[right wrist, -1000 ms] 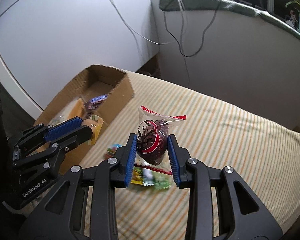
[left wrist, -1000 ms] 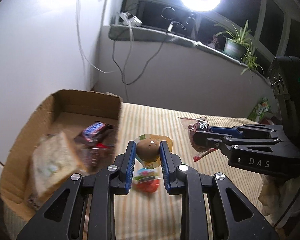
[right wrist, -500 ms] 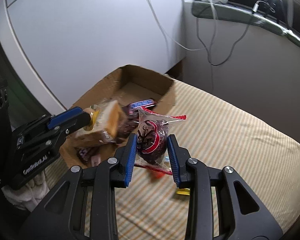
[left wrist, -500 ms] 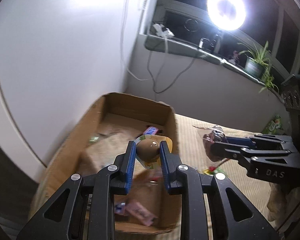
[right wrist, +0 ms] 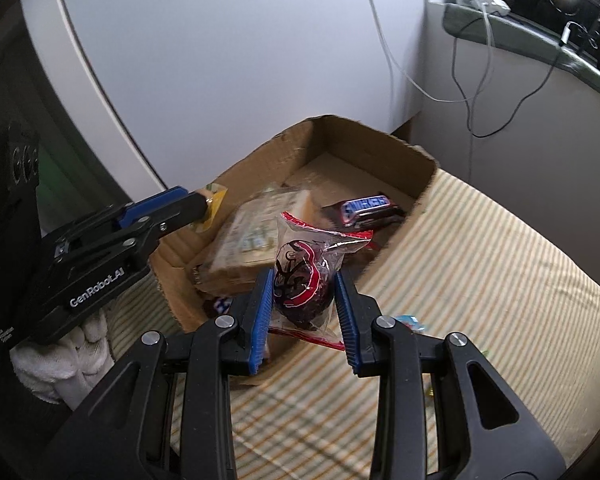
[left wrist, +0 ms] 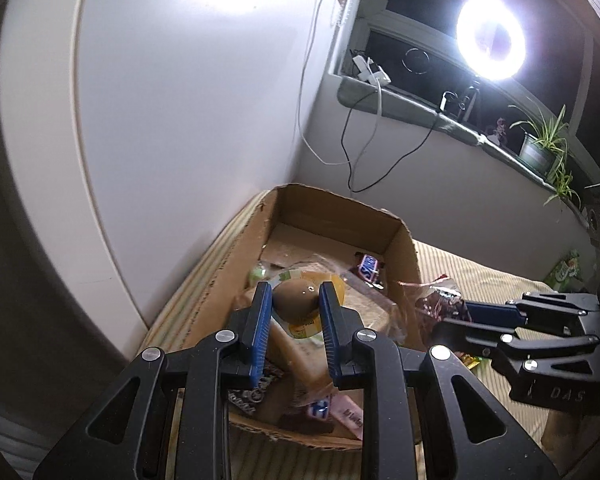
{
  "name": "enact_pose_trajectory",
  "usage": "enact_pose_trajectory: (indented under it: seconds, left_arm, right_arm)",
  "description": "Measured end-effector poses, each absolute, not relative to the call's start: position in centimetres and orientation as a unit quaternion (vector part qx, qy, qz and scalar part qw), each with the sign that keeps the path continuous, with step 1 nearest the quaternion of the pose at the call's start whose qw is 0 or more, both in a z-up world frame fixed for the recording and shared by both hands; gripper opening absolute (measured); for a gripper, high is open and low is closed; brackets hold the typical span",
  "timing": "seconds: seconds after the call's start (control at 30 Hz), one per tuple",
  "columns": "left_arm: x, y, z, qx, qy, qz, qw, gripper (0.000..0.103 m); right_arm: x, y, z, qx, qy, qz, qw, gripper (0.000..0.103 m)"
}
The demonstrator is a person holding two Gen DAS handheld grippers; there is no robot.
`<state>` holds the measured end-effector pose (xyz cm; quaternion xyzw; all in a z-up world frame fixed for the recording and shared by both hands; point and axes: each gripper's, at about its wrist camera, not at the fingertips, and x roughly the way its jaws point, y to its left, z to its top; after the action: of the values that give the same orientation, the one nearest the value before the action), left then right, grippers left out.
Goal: Organize snacks
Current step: 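Carry both held snacks to the box and open both tools, then grasp the teal candy with left tool while right tool grasps the green candy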
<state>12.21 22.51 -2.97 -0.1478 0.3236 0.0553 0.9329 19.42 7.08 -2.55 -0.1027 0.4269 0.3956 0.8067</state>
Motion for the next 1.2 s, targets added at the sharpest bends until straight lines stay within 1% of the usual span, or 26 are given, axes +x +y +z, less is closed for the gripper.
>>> enact_pose_trajectory:
  seconds: [0.27,0.33,0.37,0.4,0.43,0.5,0.83,1.0,1.2]
  left_arm:
    - [12.0,22.9,-3.0,-0.149,0.324,0.057,0.932,0.023]
    - [12.1,22.8,-3.0,-0.145,0.325,0.059,0.933,0.024]
    - [12.0,22.9,-3.0,-0.144,0.324,0.061,0.933,0.027]
    - [12.0,22.9,-2.9,-0.144,0.324,0.061,0.933,0.037]
    - [11.9,22.9,-2.9,-0.145,0.322,0.063,0.934,0.045]
    - [11.8,22.9,-2.7,-0.142,0.319,0.064,0.935,0.046]
    - [11.4,22.2,-2.5,-0.144,0.315,0.057,0.936,0.046]
    - [11.0,20.5,-2.2,-0.142,0.313,0.037,0.938,0.046]
    - [10.8,17.5,-1.7,-0.132,0.309,0.006,0.942,0.046]
  right_arm:
    - [18.8,8.7,-2.9,-0.104,0.430,0.412,0.796,0.033]
    - [18.9,8.8,-2.9,-0.102,0.430,0.415,0.795,0.035]
    - [18.9,8.9,-3.0,-0.100,0.430,0.416,0.795,0.036]
    - [18.8,8.9,-2.9,-0.100,0.430,0.417,0.795,0.040]
    - [18.8,8.8,-2.8,-0.099,0.429,0.415,0.796,0.048]
    - [18.8,8.6,-2.7,-0.099,0.425,0.413,0.799,0.054]
    - [19.4,6.2,-2.1,-0.090,0.420,0.399,0.810,0.054]
    - [20.3,3.1,-2.0,-0.082,0.418,0.380,0.821,0.054]
    - [22.1,-2.1,-3.3,-0.069,0.436,0.341,0.830,0.054]
